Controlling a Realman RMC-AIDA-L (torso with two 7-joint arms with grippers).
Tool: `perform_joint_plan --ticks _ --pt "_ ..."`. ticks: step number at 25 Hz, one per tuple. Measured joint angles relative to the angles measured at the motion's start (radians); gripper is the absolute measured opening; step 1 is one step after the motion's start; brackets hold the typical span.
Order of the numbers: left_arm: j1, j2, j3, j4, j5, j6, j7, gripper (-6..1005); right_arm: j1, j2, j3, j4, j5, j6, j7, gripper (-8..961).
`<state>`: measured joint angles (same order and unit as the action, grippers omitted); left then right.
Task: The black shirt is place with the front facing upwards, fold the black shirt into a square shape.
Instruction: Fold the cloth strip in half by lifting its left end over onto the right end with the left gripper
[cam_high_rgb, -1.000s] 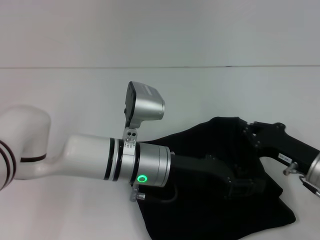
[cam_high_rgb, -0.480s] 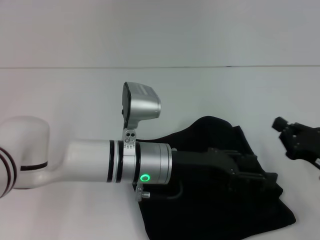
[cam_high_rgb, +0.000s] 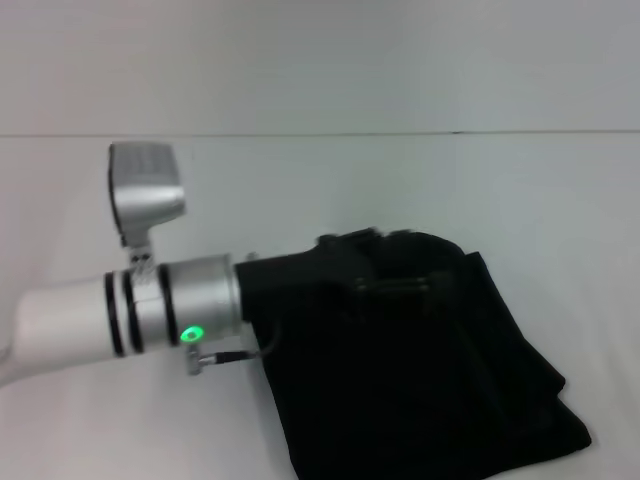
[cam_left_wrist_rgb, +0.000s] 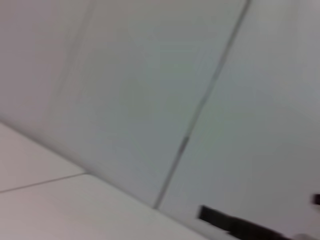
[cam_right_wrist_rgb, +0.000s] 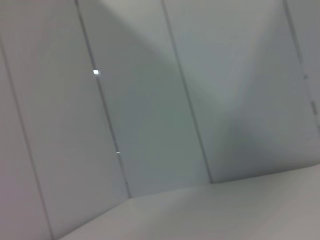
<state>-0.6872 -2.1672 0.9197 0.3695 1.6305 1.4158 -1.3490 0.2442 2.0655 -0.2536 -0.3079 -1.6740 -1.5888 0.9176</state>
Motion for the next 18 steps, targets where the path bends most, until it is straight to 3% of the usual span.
perform_joint_plan --ticks 6,11,18 --pt "0.049 0.001 0.006 -0.001 0.008 -0.083 0.043 877 0.024 0.025 -0.011 0.036 -0.044 0.109 -0.045 459" --pt "0.047 -0.002 0.025 -0.061 0.010 -0.117 0.098 876 0.107 0.028 -0.020 0.118 -0.123 0.188 -0.099 457" --pt "0.090 0.007 0.031 -0.037 0.008 -0.061 0.053 874 0.170 0.025 -0.074 0.120 -0.208 0.133 -0.048 457"
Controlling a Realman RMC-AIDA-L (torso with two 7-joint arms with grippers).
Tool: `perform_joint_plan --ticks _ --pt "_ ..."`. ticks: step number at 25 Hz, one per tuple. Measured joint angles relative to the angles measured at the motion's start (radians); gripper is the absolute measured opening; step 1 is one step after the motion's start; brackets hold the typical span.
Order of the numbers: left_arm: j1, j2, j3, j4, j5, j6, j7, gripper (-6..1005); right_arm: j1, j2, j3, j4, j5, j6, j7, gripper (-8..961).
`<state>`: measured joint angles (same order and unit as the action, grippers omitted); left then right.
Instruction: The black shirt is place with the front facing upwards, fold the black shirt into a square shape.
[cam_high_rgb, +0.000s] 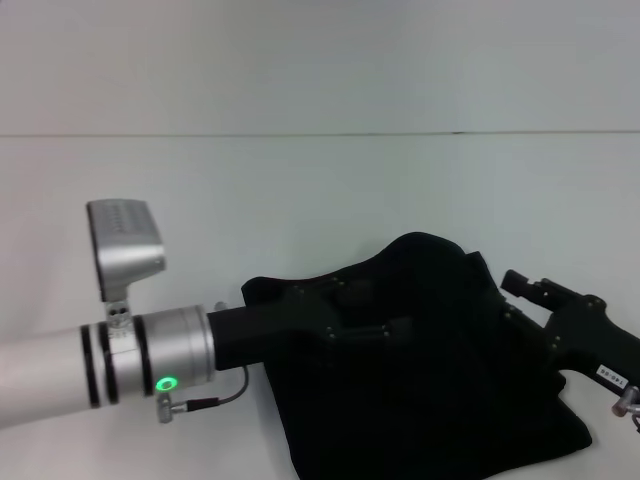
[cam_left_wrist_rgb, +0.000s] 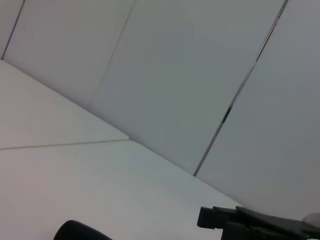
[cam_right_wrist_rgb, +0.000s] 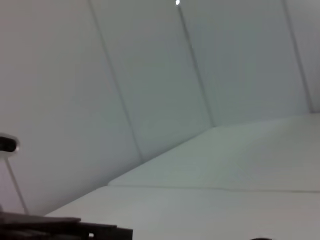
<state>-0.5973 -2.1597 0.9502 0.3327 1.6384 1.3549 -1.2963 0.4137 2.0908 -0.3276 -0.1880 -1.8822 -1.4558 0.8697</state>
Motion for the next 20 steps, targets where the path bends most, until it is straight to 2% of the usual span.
perform_joint_plan --ticks 4,9,14,17,20 --pt "0.026 0.018 0.015 0.029 0.015 0.032 -0.028 874 0.007 -0.003 -0.033 -0.067 -0.001 -0.017 0.104 458" --pt "0.057 0.037 0.018 0.059 0.031 0.086 -0.006 874 -0.021 0.000 -0.069 -0.310 -0.004 -0.192 0.384 460" --pt "0.106 0.026 0.013 0.148 0.041 0.098 0.014 874 -0.052 0.009 -0.131 -0.585 -0.013 -0.317 0.732 461" --pt "0.117 0.023 -0.002 0.173 0.042 0.098 0.024 875 -0.068 0.010 -0.164 -0.738 -0.020 -0.340 0.966 462" --pt "0.114 0.026 -0.026 0.179 0.042 0.091 0.037 875 -0.085 0.016 -0.268 -0.926 -0.055 -0.338 1.234 462"
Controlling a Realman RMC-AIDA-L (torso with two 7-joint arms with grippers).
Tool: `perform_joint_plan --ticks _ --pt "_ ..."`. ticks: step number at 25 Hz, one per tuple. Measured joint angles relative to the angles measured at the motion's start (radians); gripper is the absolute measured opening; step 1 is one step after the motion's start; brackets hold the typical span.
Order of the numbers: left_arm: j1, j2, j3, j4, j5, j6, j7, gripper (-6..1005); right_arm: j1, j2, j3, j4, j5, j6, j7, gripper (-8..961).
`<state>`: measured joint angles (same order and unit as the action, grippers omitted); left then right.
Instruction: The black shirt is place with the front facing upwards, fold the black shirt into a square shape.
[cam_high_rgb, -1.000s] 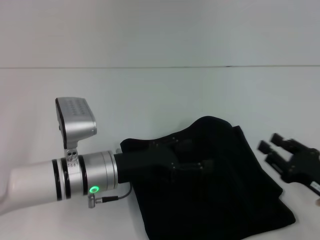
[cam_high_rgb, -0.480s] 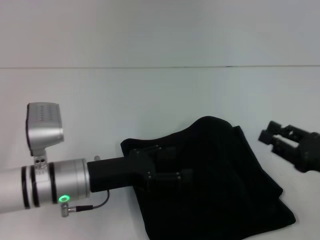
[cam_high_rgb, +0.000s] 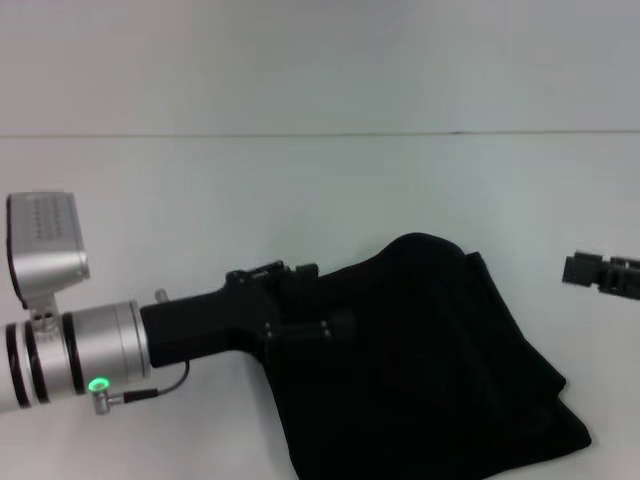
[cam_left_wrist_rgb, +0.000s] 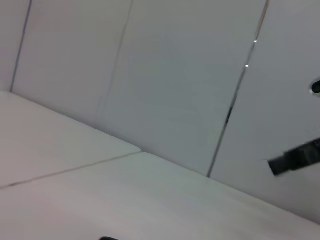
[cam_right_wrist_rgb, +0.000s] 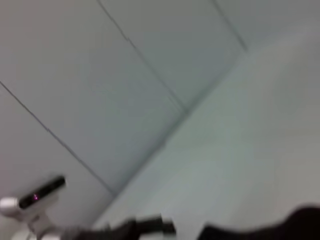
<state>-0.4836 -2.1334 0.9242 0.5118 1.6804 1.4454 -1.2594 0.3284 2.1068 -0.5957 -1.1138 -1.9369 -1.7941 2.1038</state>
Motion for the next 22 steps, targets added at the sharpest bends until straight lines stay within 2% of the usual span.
perform_joint_plan --ticks 3,7,9,15,19,22 --pt "-0.003 0.004 -0.018 0.006 0.000 -0.014 0.022 875 -0.050 0.004 -0.193 -0.236 -0.044 0.064 0.252 461" --pt "0.009 0.006 -0.052 0.010 0.000 -0.043 0.070 875 -0.125 -0.006 -0.470 -0.555 -0.181 0.172 0.577 460" --pt "0.017 0.007 -0.070 0.010 0.001 -0.053 0.089 875 -0.130 -0.006 -0.553 -0.646 -0.266 0.180 0.694 459" --pt "0.038 0.010 -0.093 0.005 0.001 -0.139 0.123 875 -0.098 -0.006 -0.634 -0.632 -0.439 0.206 0.830 459" --pt "0.045 0.008 -0.112 0.001 -0.002 -0.190 0.163 875 -0.079 -0.007 -0.619 -0.611 -0.570 0.218 0.869 458" --pt "0.048 0.007 -0.136 0.000 -0.007 -0.202 0.191 874 -0.051 -0.010 -0.588 -0.545 -0.581 0.211 0.866 458"
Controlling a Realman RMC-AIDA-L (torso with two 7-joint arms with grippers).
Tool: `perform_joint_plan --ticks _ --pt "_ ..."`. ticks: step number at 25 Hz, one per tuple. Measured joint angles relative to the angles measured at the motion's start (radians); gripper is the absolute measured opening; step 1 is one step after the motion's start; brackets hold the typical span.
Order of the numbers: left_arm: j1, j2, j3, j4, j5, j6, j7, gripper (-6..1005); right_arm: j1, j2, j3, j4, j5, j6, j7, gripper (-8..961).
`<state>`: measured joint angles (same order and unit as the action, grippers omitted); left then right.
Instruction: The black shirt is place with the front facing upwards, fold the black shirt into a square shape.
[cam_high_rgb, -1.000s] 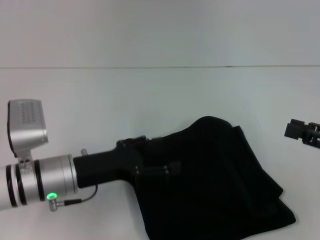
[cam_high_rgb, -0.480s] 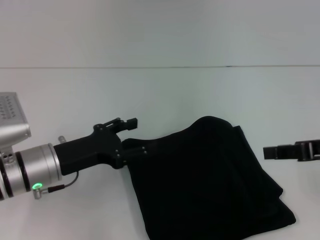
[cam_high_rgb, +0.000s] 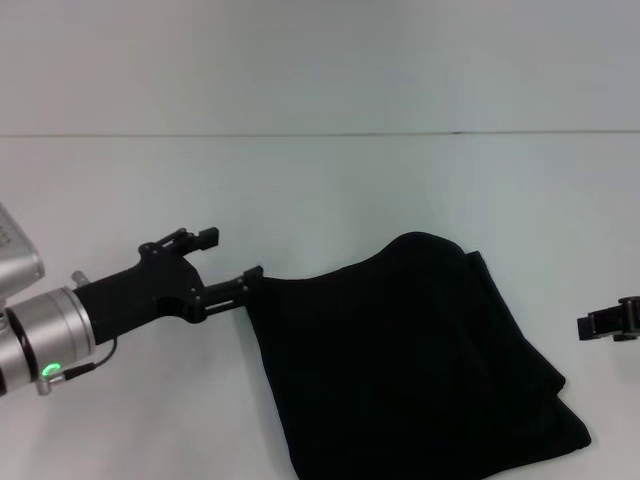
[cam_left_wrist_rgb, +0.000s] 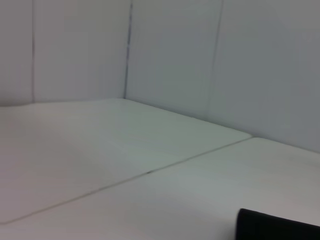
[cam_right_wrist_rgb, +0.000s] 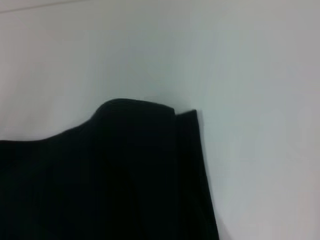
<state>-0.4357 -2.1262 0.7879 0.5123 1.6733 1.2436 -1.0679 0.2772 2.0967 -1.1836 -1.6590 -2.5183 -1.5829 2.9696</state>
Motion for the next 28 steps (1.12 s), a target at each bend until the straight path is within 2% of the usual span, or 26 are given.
perform_joint_plan --ticks 8,14,28 --pt "0.017 -0.011 -0.062 -0.009 -0.001 -0.023 0.065 875 0.077 -0.001 0.011 0.238 0.042 0.051 -0.047 460" --pt "0.014 -0.018 -0.071 -0.028 -0.001 -0.077 0.086 874 0.111 0.002 0.005 0.318 0.049 0.073 -0.051 463" --pt "0.013 -0.021 -0.076 -0.040 -0.001 -0.095 0.104 875 0.157 0.000 -0.007 0.501 0.087 0.142 -0.095 407"
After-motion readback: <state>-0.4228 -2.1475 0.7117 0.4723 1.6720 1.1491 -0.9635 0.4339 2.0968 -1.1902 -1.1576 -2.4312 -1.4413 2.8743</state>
